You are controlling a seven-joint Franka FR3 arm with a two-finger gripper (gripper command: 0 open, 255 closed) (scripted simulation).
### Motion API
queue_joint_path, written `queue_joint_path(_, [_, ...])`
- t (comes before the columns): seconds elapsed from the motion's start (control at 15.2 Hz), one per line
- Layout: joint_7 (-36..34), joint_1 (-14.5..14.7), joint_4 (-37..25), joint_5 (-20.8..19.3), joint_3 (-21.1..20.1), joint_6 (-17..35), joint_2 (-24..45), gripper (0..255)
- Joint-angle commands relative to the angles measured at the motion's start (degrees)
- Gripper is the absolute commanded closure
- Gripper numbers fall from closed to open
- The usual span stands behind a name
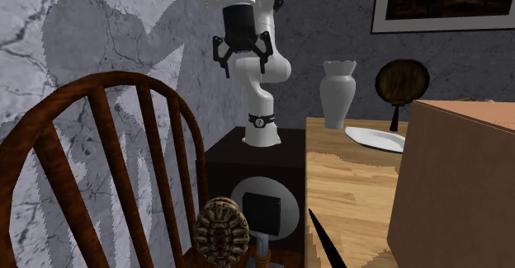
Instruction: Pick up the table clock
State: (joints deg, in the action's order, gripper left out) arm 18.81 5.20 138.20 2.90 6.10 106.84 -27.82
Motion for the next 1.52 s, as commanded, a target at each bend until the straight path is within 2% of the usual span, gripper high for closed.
queue_joint_path(0.0, [4.63,1.06,0.11,-0.52,0.67,3.68,3.78,0])
queue_joint_path(0.53, [20.72,4.93,-3.65,-1.07,1.34,15.90,20.50,0])
queue_joint_path(1.06, [34.66,7.21,-10.45,-1.70,-0.85,25.64,37.14,0])
queue_joint_path(1.45, [36.30,7.26,-10.78,-1.58,-1.40,30.10,41.90,0])
